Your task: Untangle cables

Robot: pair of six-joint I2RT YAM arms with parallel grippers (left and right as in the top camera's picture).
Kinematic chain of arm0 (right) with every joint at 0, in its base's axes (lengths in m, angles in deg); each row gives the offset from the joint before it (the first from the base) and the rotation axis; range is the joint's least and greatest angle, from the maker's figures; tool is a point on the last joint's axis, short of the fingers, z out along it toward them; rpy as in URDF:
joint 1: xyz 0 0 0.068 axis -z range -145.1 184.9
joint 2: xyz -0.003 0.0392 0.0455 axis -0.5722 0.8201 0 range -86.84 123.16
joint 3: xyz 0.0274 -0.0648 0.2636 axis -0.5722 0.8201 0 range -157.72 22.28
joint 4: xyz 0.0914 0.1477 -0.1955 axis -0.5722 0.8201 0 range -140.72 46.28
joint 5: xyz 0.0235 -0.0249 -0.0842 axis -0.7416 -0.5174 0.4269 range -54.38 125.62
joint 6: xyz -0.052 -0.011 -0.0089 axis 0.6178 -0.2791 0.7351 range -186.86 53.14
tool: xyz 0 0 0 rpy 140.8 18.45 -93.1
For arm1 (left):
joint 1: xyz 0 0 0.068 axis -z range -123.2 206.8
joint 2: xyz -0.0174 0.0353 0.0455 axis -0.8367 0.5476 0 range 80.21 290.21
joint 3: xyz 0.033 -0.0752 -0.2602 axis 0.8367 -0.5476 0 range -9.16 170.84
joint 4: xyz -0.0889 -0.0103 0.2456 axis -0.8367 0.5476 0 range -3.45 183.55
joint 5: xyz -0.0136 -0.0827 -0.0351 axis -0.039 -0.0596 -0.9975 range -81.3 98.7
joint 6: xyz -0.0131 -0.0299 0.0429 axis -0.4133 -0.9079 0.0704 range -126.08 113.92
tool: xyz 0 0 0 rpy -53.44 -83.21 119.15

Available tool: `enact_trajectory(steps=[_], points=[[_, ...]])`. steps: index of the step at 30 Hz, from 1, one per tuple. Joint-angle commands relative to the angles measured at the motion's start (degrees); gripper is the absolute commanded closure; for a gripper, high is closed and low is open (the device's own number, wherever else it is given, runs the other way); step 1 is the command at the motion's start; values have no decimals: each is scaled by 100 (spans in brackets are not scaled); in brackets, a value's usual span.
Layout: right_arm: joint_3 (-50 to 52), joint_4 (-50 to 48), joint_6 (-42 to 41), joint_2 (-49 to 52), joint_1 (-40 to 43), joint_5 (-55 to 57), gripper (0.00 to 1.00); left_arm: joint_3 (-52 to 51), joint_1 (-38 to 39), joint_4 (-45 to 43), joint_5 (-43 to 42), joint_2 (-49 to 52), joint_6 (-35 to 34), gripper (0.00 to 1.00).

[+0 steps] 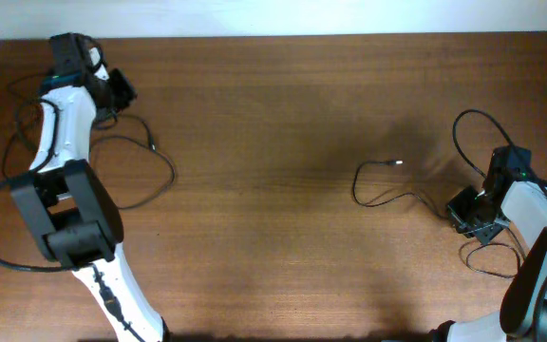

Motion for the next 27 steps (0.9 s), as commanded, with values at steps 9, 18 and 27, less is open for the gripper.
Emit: enact_trajectory(steps=[9,18,27], points=[[155,-52,-48,46,11,-31,87,-841,-551,343,2124,0,-2035,100],[155,-52,-48,46,11,-31,86,-857,-898,-557,2240,227,-1961,97],[155,-11,-48,46,11,-31,86,-855,-925,-1169,2269,852,-1961,100]])
